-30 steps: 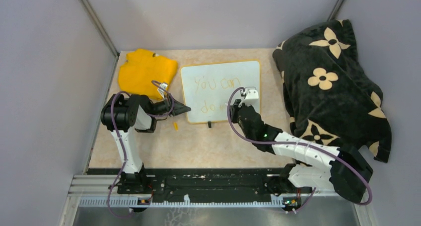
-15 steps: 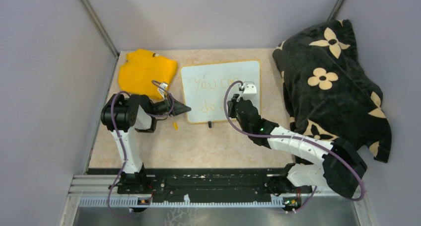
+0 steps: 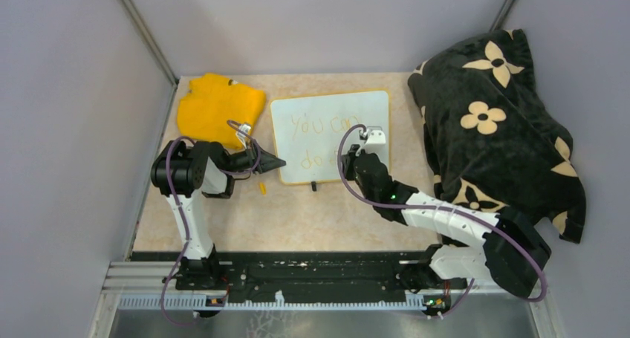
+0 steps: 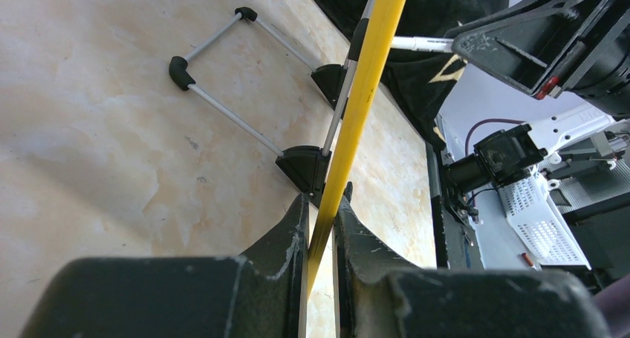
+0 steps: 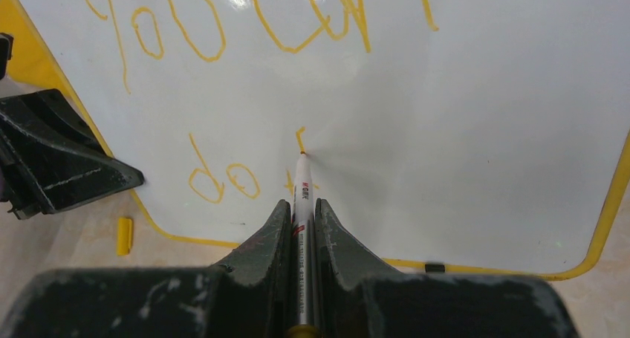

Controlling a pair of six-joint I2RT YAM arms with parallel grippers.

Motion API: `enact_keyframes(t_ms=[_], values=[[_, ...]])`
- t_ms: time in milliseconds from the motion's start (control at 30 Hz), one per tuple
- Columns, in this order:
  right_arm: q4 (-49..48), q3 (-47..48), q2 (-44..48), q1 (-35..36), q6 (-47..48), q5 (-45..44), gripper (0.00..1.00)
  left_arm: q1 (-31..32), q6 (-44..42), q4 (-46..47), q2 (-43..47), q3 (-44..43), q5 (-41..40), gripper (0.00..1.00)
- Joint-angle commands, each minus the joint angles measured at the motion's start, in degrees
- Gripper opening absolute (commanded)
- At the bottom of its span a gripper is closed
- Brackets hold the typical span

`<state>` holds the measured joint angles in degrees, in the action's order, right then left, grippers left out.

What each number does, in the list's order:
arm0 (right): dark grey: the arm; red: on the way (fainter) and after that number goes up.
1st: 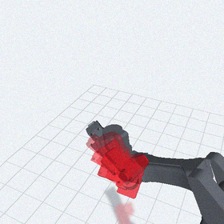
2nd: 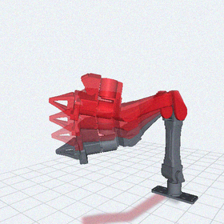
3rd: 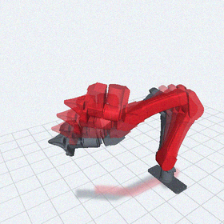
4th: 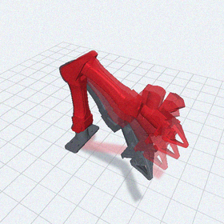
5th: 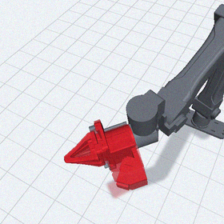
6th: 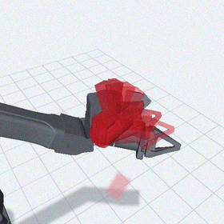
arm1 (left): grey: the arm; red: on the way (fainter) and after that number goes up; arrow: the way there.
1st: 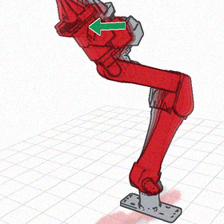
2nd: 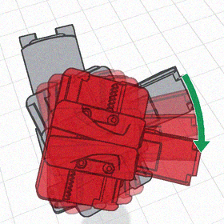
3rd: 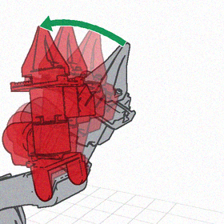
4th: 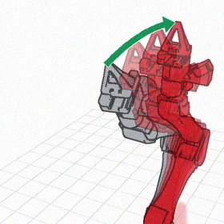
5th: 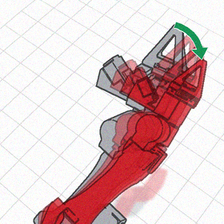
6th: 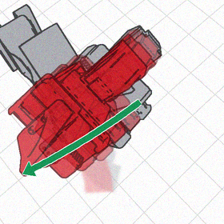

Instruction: Write a sentence on the whiteboard

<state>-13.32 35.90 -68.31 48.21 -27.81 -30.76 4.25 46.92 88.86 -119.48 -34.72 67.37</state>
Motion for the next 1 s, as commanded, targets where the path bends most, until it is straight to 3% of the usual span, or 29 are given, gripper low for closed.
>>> enact_keyframes(t_ms=[0, 967], values=[[0.2, -2.0, 1.7, -0.8, -1.2, -0.4, 0.00, 0.2, 0.4, 7.7, -2.1, -0.3, -2.1, 0.00], [1.0, -5.6, 3.8, -0.7, -4.2, 2.0, 0.00, 0.4, 0.2, 7.0, -2.0, -0.4, -2.1, 0.00]])
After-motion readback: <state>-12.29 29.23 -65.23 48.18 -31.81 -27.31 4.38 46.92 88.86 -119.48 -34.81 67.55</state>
